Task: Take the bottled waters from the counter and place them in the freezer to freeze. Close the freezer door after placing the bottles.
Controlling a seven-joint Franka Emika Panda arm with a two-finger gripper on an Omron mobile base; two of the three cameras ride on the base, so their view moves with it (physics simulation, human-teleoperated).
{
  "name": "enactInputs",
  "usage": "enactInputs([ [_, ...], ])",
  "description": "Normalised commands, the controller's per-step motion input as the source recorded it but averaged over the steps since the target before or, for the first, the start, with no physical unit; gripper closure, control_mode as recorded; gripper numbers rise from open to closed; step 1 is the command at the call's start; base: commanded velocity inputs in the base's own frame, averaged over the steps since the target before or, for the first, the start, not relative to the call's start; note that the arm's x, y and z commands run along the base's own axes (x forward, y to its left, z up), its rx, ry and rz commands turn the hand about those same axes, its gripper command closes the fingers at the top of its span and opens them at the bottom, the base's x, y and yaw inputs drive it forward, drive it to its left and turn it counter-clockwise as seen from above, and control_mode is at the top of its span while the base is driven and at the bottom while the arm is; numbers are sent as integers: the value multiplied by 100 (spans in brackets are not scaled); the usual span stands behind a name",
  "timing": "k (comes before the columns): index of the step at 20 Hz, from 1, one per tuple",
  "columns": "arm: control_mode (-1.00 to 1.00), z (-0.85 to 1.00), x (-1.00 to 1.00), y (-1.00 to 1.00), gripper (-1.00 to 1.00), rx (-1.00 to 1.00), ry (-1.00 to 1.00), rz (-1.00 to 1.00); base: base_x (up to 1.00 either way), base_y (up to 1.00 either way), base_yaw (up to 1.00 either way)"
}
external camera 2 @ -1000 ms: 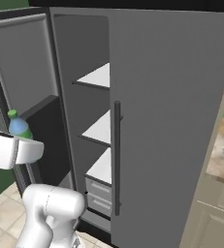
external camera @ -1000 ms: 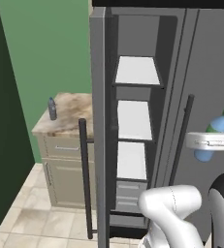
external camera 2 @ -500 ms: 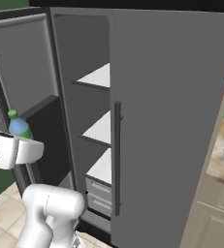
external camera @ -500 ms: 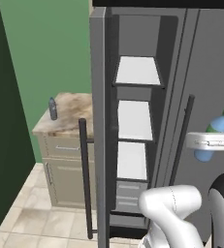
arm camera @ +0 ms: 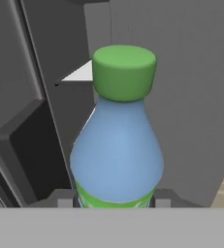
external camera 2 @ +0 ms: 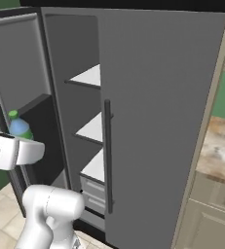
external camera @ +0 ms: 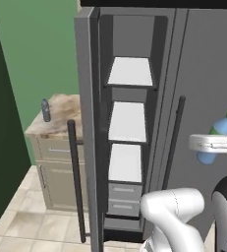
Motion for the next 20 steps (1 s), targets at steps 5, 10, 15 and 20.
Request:
enactInputs([
  [5,100,0,0,0,100,0,0,0,6,-24,0],
  [10,100,0,0,0,100,0,0,0,50,-25,0],
  [15,100,0,0,0,100,0,0,0,48,-12,0],
  [20,100,0,0,0,100,0,0,0,8,0,0],
])
